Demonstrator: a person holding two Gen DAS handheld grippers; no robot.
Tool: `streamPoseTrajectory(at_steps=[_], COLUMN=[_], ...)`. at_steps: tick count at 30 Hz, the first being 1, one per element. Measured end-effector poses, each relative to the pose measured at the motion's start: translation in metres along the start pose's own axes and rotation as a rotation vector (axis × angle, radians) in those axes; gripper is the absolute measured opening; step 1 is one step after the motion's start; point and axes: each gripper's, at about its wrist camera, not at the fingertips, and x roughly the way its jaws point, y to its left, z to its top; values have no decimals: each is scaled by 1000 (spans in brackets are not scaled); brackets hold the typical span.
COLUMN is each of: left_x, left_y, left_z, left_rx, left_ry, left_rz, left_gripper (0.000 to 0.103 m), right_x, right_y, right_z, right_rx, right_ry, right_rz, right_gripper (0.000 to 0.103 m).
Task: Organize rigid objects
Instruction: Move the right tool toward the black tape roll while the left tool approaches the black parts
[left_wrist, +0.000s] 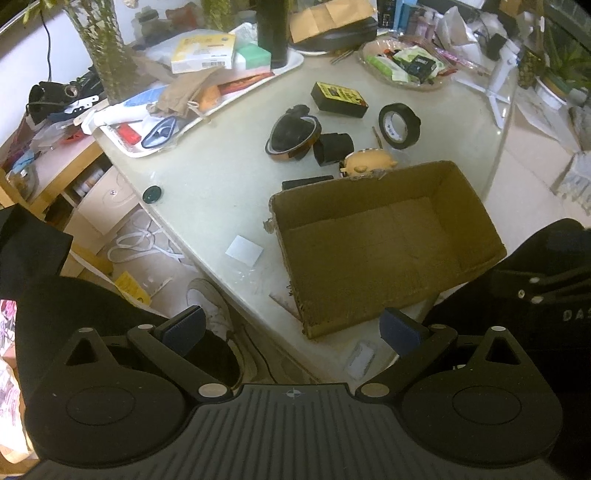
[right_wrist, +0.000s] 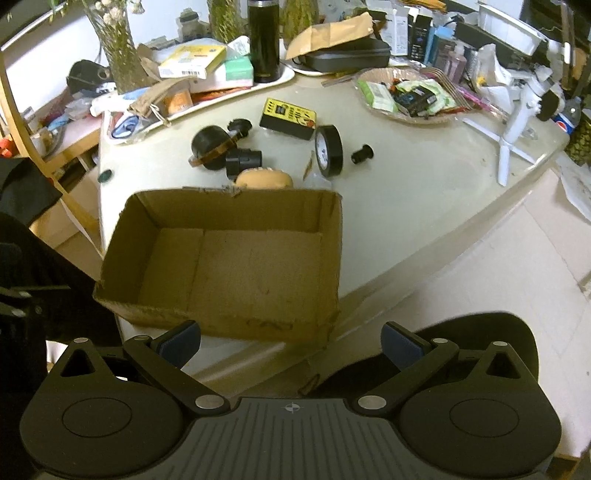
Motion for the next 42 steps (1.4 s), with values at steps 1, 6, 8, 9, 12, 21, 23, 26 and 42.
streamPoseTrajectory(at_steps=[1,6,8,9,12,21,23,26,42], left_x=[1,3,4,4,5,15,17,20,27], left_y=[0,-1,1,1,6,11,13,16,27], left_z=[1,8,13,15,22,38,40,43,60], left_rx=[2,22,26,27,16,23,28,29,4], left_ry=[-2,-45,-55,-60,-88,-111,-109,-123,-174], left_rz=[0,36,36,30,4,16,20,12,-33], left_gripper=[103,103,103,103,103,103,103,103,103], right_x=[1,8,11,12,16,29,32,37,63], right_y=[-1,-5,-7,-8,-13,-26,-28,-32,-55], right_z=[3,15,21,23,31,54,58,65,107], right_rx=[-3,-7,-6,-6,0,5,-2,-7,-7], right_ry=[0,-1,-3,-5,-6,-22,-30,-45,-132], right_rz=[9,29,32,32,42,27,25,24,48], right_gripper=[103,103,103,103,103,103,103,103,102])
